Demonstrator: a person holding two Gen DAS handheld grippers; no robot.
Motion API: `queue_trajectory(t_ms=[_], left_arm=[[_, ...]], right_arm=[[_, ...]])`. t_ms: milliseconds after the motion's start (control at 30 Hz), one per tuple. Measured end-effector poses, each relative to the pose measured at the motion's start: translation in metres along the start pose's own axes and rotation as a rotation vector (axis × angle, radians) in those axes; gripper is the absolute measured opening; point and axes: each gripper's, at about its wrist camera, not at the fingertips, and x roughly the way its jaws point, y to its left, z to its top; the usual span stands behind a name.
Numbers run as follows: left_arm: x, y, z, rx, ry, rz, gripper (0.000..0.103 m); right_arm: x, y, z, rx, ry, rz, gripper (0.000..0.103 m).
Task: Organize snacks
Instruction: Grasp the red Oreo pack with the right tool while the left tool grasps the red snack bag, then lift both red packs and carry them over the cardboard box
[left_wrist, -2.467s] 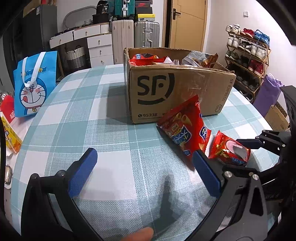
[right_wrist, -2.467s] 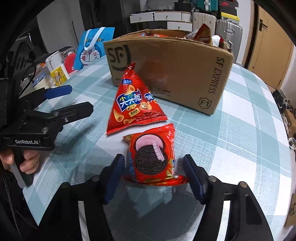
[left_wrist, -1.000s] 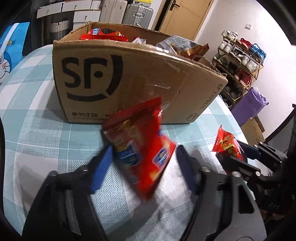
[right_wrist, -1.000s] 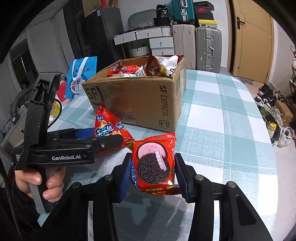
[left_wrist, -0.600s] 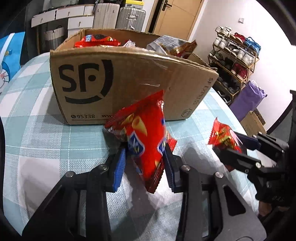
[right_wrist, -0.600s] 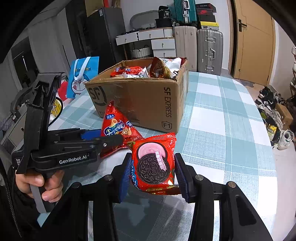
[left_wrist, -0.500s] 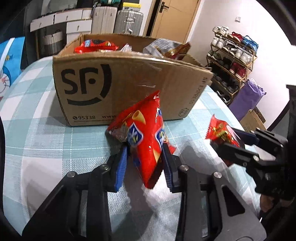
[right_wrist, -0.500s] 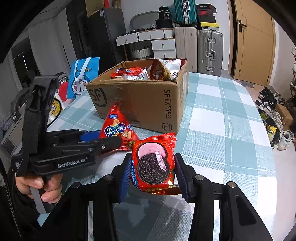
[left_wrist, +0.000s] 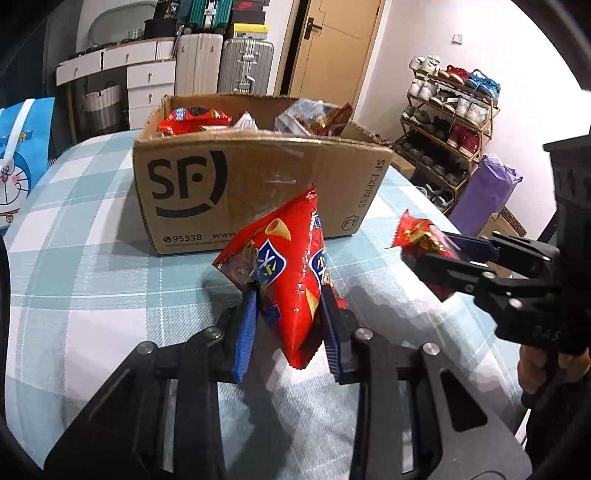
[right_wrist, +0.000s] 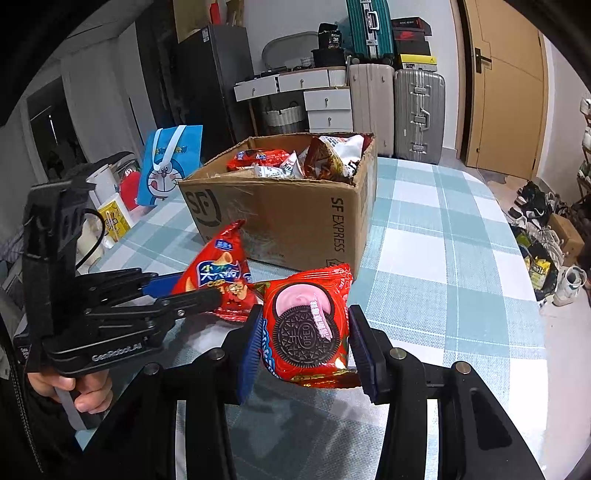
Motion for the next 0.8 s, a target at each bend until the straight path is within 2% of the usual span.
queue_trajectory(t_ms=[367,800], left_arm=[[-0.061,0.002,0.005,-0.015,-0.093,-0.006,0.029],[-0.108,0.011,0.049,-0.016,-0.18,0.026,0.029]], right_arm=[[-0.013,0.008,0.005,-0.006,-0.053,0.023,0.045],[-0.036,0.011,0.042,0.023,-0.176,0.016,0.045]])
